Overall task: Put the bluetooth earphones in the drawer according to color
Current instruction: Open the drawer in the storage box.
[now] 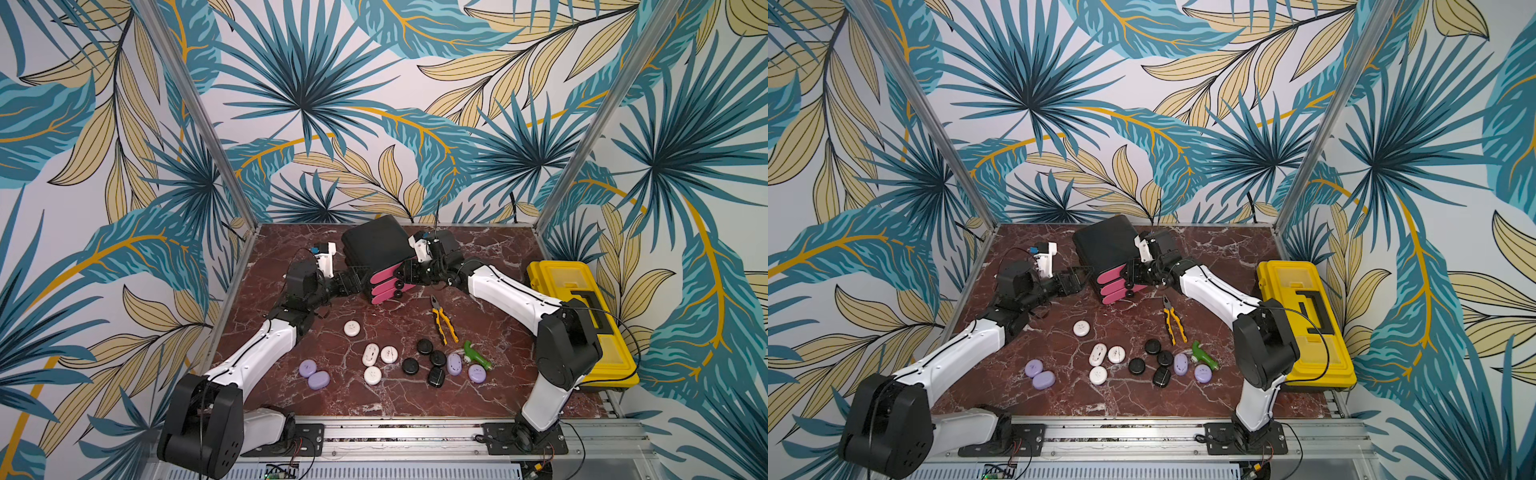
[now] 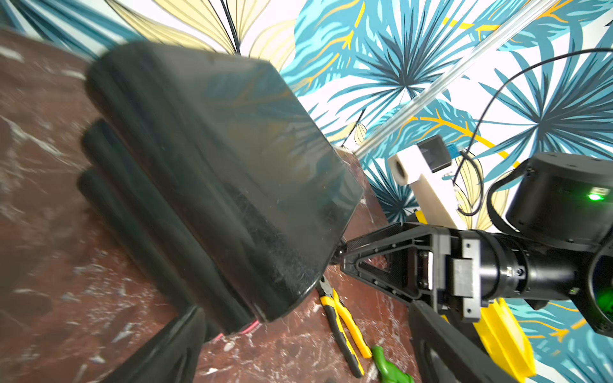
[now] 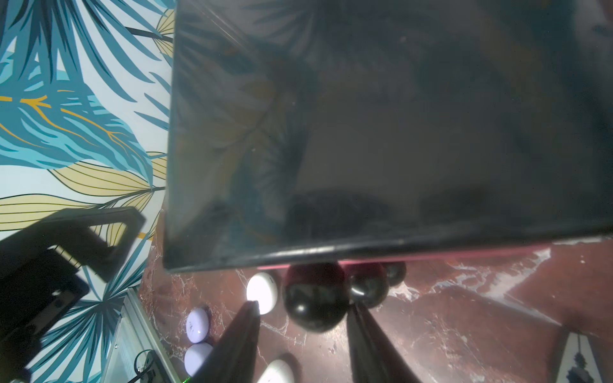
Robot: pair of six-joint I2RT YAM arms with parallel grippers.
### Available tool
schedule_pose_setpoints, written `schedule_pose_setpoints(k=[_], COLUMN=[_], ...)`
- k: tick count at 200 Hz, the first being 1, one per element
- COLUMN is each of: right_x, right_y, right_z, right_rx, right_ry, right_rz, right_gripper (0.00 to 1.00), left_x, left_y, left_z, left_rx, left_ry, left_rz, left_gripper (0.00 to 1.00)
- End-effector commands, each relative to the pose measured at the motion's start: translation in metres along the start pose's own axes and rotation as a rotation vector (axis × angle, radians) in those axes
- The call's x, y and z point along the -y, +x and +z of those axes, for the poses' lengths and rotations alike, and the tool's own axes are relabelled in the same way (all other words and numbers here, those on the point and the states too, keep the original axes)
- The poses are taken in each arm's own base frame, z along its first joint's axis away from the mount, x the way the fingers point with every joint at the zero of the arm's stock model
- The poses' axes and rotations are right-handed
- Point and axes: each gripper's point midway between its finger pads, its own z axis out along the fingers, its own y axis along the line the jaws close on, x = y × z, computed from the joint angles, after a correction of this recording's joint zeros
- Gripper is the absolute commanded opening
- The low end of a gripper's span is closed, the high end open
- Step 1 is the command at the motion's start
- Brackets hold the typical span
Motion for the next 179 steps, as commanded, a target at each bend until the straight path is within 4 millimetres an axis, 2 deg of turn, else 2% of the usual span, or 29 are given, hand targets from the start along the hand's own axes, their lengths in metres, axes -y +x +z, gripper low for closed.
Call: schedule_pose_setpoints(k=[1,41,78,107,179], right_x=[-0.003,-0.004,-0.001,0.0,0.005], right_y=[-0.002,-0.009,-0.009,0.002,0.045], right_z=[0.007,0.011,0.006,0.0,-0.032], right_rx=[0.0,0.019,0.033,0.019,-0.021], right_ry=[-0.003,0.01,0.031,0.033,0.056], right_rz=[0.007,0.016,0.024,0.028,0.031], right_gripper=[0.45,0.4,0.3,0.26,0.26], left_x=[-0.019,-0.023,-0.025,-0.028,-0.031], left_y=[0.01,0.014,0.018,0.02,0.022], left_z=[-0.005,-0.003,0.001,0.002,0.001], left_rx=[-0.014,-0.022,-0.033,-0.034,-0.029], left_ry=[-0.075,-0.077,-0.073,-0.076,-0.088], left_rz=[0.037,0.03,0.02,0.015,0.013], left_gripper=[1.0,1.0,1.0,1.0,1.0])
